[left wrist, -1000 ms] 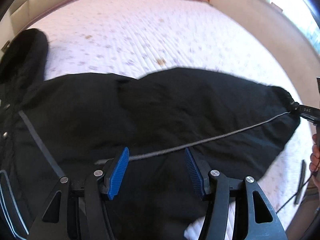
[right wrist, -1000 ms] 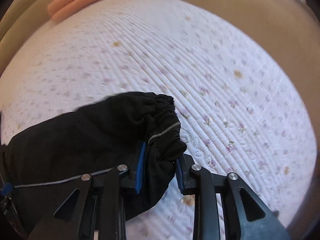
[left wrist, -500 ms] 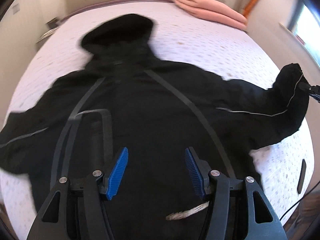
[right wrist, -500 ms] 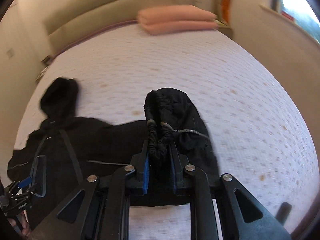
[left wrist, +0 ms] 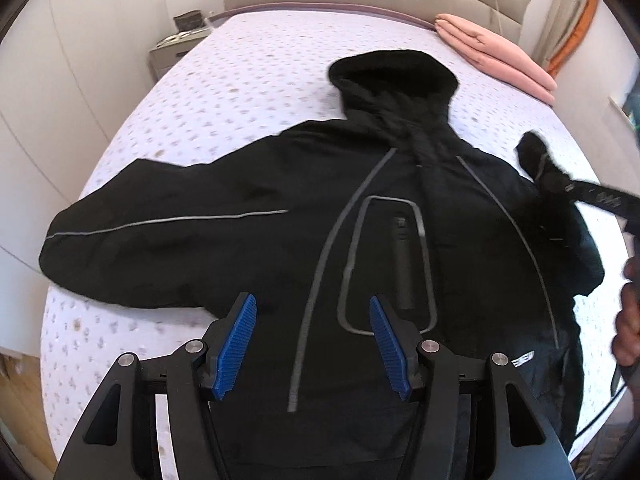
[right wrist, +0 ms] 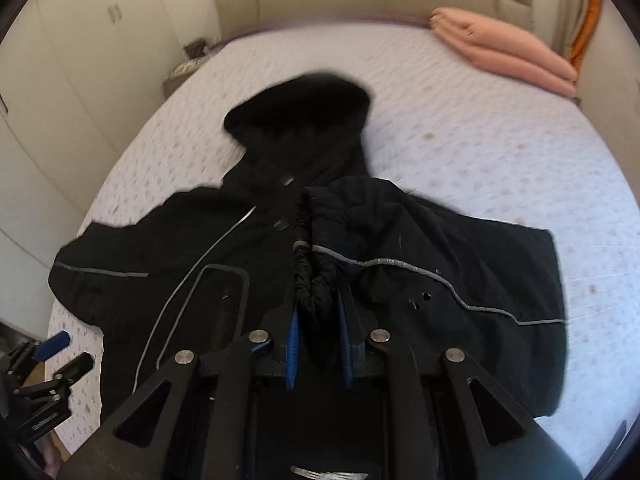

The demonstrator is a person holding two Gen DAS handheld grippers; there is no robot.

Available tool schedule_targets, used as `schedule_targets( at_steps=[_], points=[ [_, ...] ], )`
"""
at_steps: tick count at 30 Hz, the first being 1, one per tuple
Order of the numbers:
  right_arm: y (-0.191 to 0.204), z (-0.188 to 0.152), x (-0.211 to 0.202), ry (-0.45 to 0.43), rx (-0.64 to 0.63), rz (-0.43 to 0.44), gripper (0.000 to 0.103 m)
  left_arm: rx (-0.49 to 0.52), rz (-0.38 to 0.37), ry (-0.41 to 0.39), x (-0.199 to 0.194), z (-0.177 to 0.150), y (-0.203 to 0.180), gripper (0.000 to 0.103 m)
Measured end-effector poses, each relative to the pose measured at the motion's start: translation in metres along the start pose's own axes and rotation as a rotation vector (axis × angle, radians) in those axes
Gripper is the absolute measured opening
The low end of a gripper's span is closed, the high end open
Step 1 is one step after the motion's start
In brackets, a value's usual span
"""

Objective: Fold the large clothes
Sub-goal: 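Fold the held sleeve across the jacket body with the right gripper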

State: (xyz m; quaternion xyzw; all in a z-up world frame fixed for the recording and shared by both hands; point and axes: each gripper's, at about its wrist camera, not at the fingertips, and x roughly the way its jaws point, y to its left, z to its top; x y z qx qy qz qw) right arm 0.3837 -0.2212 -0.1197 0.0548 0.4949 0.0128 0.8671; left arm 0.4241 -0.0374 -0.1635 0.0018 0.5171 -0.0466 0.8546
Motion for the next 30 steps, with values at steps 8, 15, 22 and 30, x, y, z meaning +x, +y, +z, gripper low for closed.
schedule_targets(
  at_steps=[8, 15, 22, 30],
  points=[
    [0.034, -0.028, 0.088, 0.157, -0.007, 0.013, 0.028, -0.010, -0.012, 0.037, 0.014, -0.008, 0.022, 0.061],
    [0.021, -0.048, 0.133, 0.287, 0.075, 0.101, 0.048, -0.002, -0.044, 0.052, 0.027, -0.007, 0.017, 0.061],
    [-0.014, -0.033, 0.038, 0.138, 0.100, 0.176, 0.065, 0.049, -0.137, 0.031, 0.035, 0.022, -0.033, 0.061],
    [-0.129, -0.050, 0.051, 0.133, 0.200, -0.167, 0.043, 0.104, -0.411, 0.077, 0.092, 0.064, -0.109, 0.061]
  ],
)
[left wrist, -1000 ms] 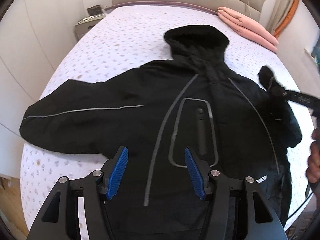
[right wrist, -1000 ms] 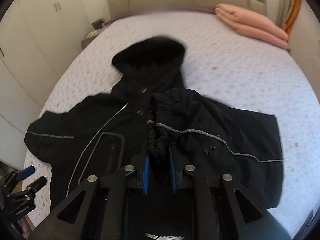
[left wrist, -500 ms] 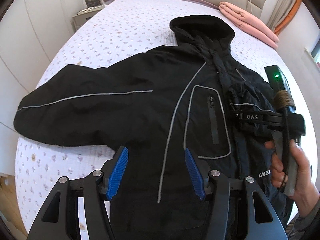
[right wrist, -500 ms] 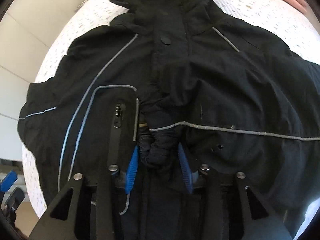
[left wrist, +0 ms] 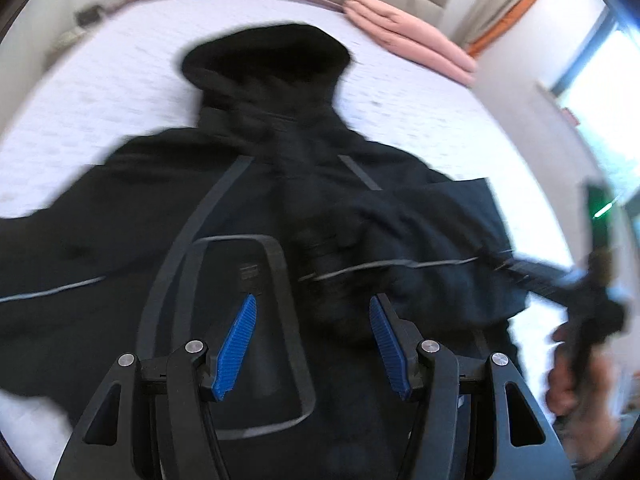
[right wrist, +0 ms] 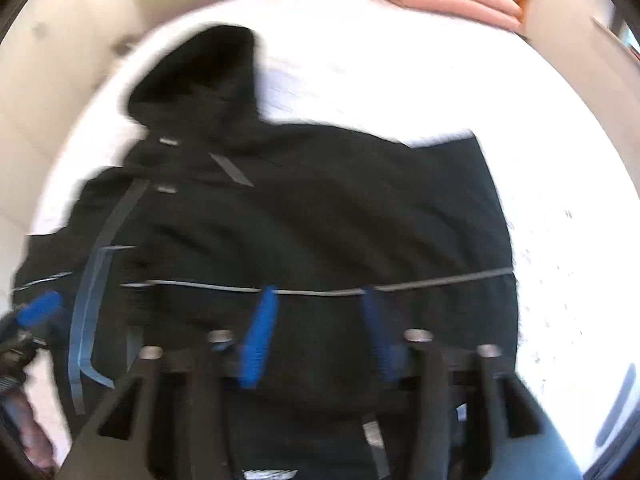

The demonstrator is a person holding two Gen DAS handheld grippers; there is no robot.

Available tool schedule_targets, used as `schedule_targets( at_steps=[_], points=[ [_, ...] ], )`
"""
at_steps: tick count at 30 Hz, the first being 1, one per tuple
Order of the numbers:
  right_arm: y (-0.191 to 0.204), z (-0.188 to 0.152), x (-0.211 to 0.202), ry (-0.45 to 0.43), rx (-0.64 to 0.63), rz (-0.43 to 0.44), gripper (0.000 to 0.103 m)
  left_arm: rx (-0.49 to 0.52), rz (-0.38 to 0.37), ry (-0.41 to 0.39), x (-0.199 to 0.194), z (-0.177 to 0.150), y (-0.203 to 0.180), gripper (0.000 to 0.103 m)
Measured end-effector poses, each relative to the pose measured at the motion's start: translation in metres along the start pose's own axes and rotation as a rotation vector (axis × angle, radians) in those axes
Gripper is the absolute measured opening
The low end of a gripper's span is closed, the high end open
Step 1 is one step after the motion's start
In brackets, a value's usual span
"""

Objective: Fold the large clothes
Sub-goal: 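Fold the held sleeve across the jacket body with the right gripper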

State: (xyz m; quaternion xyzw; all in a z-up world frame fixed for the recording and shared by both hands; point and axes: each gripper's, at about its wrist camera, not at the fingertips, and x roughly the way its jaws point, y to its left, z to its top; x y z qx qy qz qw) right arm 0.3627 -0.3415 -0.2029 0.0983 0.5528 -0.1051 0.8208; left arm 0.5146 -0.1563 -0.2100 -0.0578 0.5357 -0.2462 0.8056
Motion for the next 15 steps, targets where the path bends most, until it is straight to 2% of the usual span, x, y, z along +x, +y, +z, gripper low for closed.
schedule_targets(
  at_steps=[3, 4, 5, 12, 13, 14, 15],
  points=[
    [-0.026, -0.009, 0.053, 0.109, 0.047, 0.028, 0.041, -0.027, -0.039, 0.055, 0.037, 0.011, 0.001, 0.061],
    [-0.033, -0.012, 0.063, 0.107, 0.059, 0.048, 0.041, -0.028, -0.040, 0.065, 0.043, 0.013, 0.002, 0.061],
    [-0.035, -0.012, 0.064, 0.084, 0.063, 0.062, 0.041, -0.029, -0.037, 0.074, 0.050, 0.014, 0.003, 0.061],
    [-0.041, -0.008, 0.066, 0.085, 0.039, 0.072, 0.041, -0.040, -0.067, 0.139, 0.086, 0.013, 0.003, 0.059],
    [-0.040, -0.008, 0.064, 0.087, 0.040, 0.073, 0.041, -0.041, -0.064, 0.134, 0.087, 0.012, 0.002, 0.049],
    [-0.041, -0.007, 0.064, 0.089, 0.043, 0.075, 0.041, -0.035, -0.067, 0.125, 0.086, 0.011, 0.001, 0.032],
    [-0.043, -0.006, 0.064, 0.090, 0.047, 0.079, 0.041, -0.031, -0.069, 0.117, 0.085, 0.012, 0.001, 0.026]
  ],
)
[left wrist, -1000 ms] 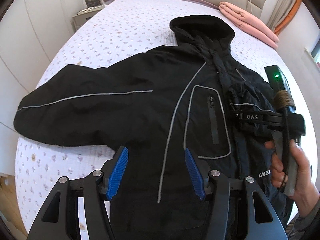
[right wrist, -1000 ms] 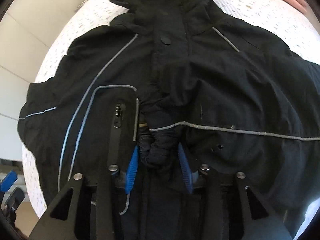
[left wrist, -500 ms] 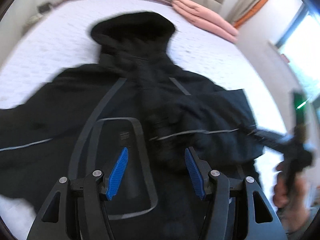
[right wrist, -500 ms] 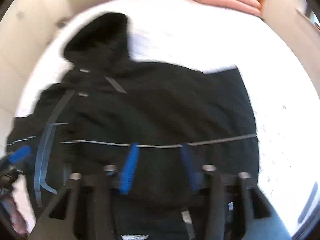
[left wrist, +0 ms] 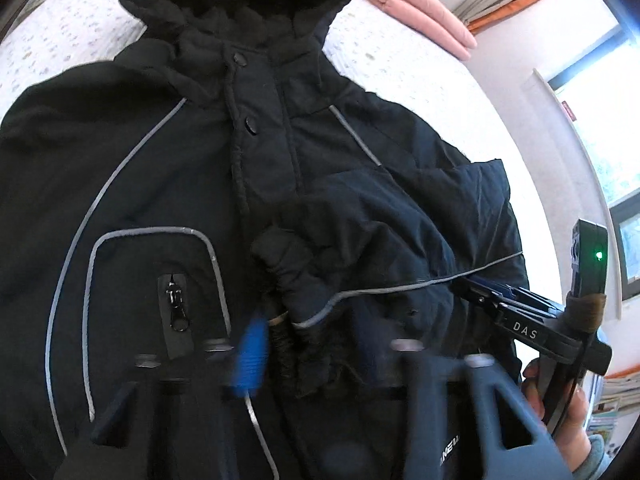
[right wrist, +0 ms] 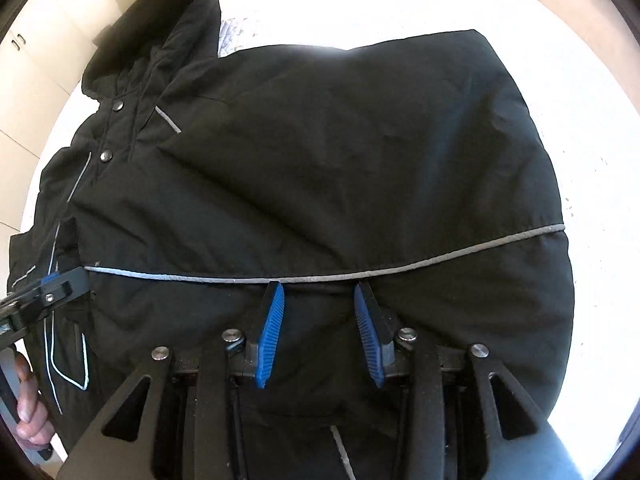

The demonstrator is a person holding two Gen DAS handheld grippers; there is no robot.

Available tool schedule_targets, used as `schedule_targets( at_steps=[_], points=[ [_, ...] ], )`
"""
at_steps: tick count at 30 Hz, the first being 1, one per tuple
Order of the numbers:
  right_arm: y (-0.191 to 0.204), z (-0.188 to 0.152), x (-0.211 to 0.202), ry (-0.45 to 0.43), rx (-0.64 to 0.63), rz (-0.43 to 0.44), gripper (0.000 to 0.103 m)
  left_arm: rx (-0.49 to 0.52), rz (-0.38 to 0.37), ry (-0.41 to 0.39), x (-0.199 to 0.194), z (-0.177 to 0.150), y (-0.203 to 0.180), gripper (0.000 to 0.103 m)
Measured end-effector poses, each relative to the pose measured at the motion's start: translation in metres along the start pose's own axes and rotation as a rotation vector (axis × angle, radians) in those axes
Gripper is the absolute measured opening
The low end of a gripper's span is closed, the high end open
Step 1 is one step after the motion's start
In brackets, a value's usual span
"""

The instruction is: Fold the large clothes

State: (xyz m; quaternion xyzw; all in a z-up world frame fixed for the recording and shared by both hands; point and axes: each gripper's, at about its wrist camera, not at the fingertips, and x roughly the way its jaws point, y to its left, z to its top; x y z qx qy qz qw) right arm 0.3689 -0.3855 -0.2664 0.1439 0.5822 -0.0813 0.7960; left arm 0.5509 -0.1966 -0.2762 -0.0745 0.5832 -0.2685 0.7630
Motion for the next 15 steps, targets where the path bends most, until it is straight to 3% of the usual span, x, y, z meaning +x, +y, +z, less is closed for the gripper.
schedule_targets(
  at_steps=[2, 8, 15],
  points=[
    [0.006, -0.005, -0.008, 0.002, -0.002, -0.002, 0.041, -0.007, -0.016, -0.012, -0.005, -0.001, 0.003, 0.019],
    [0.029, -0.006, -0.040, -0.031, -0.009, 0.022, 0.044, -0.014, -0.050, -0.118, -0.059, -0.003, 0.007, 0.017],
    [0.064, -0.004, -0.077, -0.086, -0.070, 0.028, 0.046, -0.012, 0.054, -0.196, -0.122, -0.007, 0.042, 0.017]
  ],
)
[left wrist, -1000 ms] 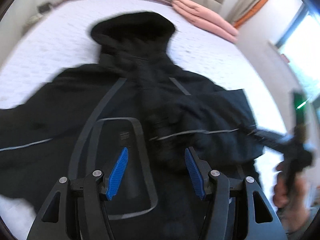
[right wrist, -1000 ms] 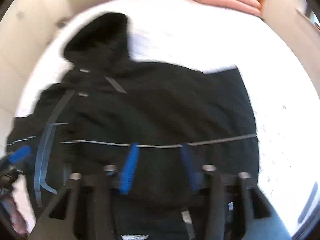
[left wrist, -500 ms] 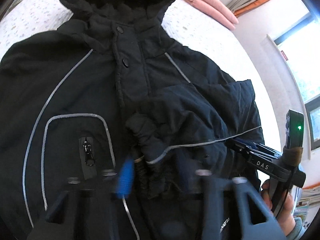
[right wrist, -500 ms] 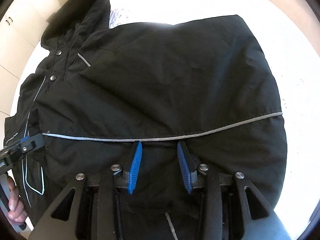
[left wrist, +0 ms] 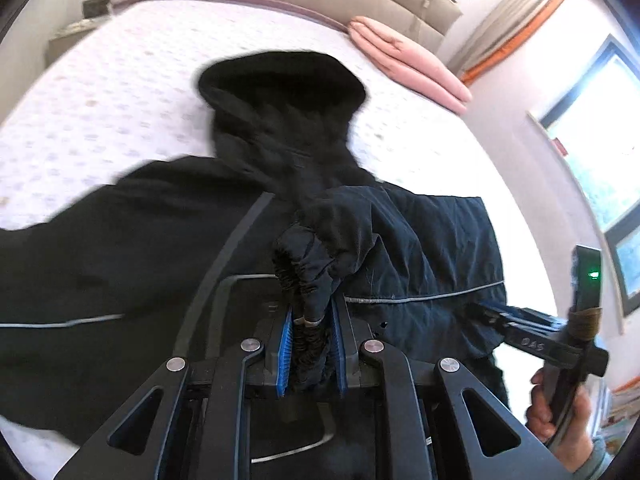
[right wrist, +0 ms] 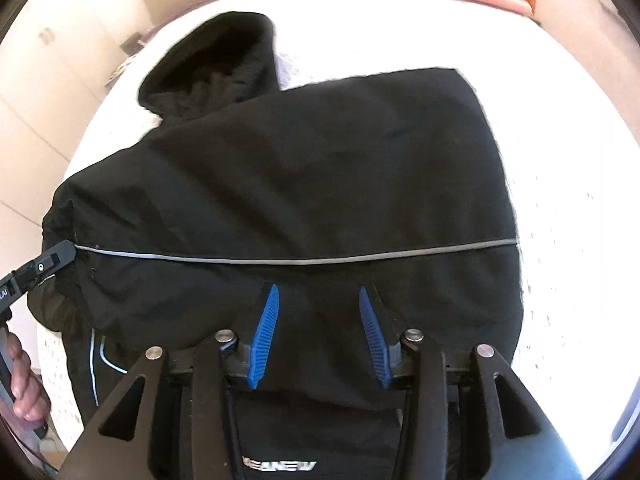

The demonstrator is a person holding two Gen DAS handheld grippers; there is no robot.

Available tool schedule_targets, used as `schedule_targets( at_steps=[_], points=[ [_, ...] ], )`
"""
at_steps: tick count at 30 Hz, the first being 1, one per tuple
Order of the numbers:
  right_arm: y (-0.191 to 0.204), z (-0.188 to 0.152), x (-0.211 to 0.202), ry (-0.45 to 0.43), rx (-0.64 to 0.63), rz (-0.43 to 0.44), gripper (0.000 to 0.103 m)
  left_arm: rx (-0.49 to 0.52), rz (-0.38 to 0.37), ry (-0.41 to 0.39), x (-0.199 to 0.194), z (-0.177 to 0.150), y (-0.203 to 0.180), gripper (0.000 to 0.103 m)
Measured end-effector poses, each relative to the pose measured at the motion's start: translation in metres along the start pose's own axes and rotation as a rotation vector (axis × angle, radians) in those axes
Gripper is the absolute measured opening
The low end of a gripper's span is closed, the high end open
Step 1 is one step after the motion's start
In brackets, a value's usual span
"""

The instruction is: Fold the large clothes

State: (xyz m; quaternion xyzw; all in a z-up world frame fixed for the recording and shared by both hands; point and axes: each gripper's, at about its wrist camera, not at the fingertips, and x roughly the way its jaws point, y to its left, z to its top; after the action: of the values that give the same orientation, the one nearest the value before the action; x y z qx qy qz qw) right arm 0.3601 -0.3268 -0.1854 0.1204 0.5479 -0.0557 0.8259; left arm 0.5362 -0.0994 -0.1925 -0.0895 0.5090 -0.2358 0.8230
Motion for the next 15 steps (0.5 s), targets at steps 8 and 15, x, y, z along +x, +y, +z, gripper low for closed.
schedule_targets(
  at_steps=[8, 15],
  points=[
    [0.043, -0.003, 0.009, 0.004, -0.081, -0.017, 0.046, -0.050, 0.118, -0.004, -0.022, -0.010, 0.064, 0.018],
    [0.059, 0.000, 0.038, 0.022, -0.092, -0.043, 0.047, -0.065, 0.242, 0.068, 0.000, -0.025, 0.090, 0.030]
  ],
)
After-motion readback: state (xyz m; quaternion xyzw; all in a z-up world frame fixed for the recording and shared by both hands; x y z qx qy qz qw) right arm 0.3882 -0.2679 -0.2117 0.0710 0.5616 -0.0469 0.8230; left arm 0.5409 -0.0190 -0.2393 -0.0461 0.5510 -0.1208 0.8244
